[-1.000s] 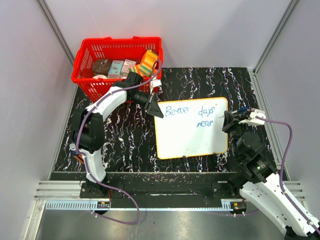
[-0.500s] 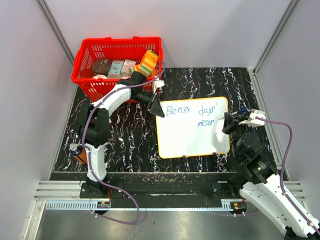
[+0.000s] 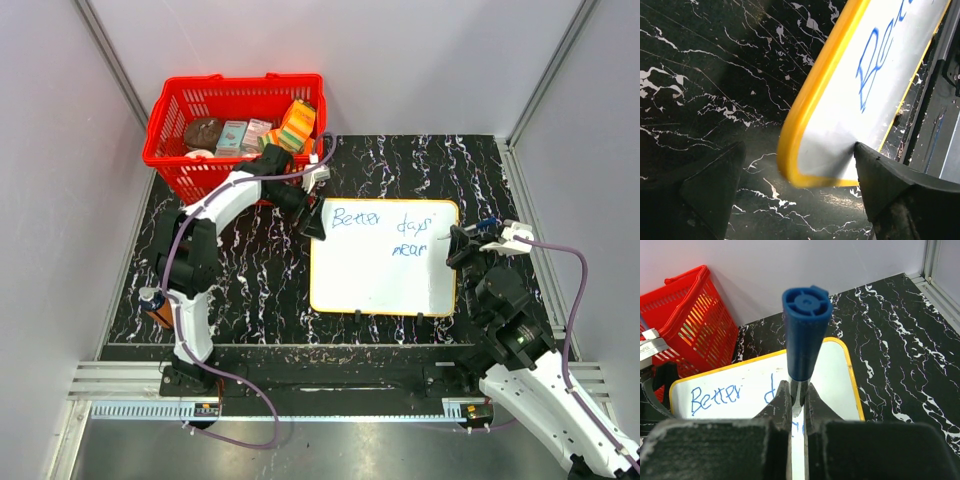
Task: Write a sentence on the whiteboard
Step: Put down the whiteboard on the whiteboard stand, then put down the whiteboard marker at the center of the board.
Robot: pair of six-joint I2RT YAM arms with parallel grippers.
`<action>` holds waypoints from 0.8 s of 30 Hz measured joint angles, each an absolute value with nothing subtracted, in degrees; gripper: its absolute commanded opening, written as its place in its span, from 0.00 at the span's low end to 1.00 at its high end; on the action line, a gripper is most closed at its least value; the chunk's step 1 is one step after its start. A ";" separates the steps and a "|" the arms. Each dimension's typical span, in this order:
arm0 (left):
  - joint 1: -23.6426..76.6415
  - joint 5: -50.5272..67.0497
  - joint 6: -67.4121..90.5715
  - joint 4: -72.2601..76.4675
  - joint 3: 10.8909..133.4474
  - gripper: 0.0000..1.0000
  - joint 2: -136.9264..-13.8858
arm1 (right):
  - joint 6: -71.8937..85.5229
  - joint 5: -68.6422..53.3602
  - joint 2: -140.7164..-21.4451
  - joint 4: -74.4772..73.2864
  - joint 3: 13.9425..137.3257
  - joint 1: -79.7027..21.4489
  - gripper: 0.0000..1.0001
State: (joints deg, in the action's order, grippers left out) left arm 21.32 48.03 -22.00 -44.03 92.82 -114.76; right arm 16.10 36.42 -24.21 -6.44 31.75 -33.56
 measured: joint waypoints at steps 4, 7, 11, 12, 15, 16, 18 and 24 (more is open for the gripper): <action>21.17 46.54 -21.02 -42.76 90.63 0.99 -111.92 | 16.12 36.42 -24.16 -6.52 31.75 -33.56 0.00; 20.91 45.52 -20.67 -41.82 89.03 0.99 -108.92 | 16.12 36.40 -24.14 -6.87 31.75 -33.56 0.00; 19.49 44.91 -19.57 -39.77 86.43 0.99 -104.18 | 16.19 36.38 -24.12 -7.66 31.75 -33.56 0.00; 18.90 44.66 -19.33 -39.11 85.41 0.99 -102.78 | 16.32 36.34 -24.12 -8.16 31.79 -33.56 0.00; 16.69 43.38 -18.37 -37.36 82.00 0.99 -97.67 | 16.84 36.29 -24.62 -10.11 32.29 -33.56 0.00; 16.05 42.46 -18.04 -36.64 80.79 0.99 -95.55 | 17.06 36.25 -24.93 -10.59 32.56 -33.56 0.00; 14.94 40.42 -17.63 -35.07 78.46 0.99 -91.44 | 17.74 35.66 -25.96 -12.32 33.58 -33.56 0.00; 14.90 35.66 -16.71 -31.09 73.67 0.99 -78.72 | 19.03 30.68 -28.14 -15.46 36.51 -33.52 0.00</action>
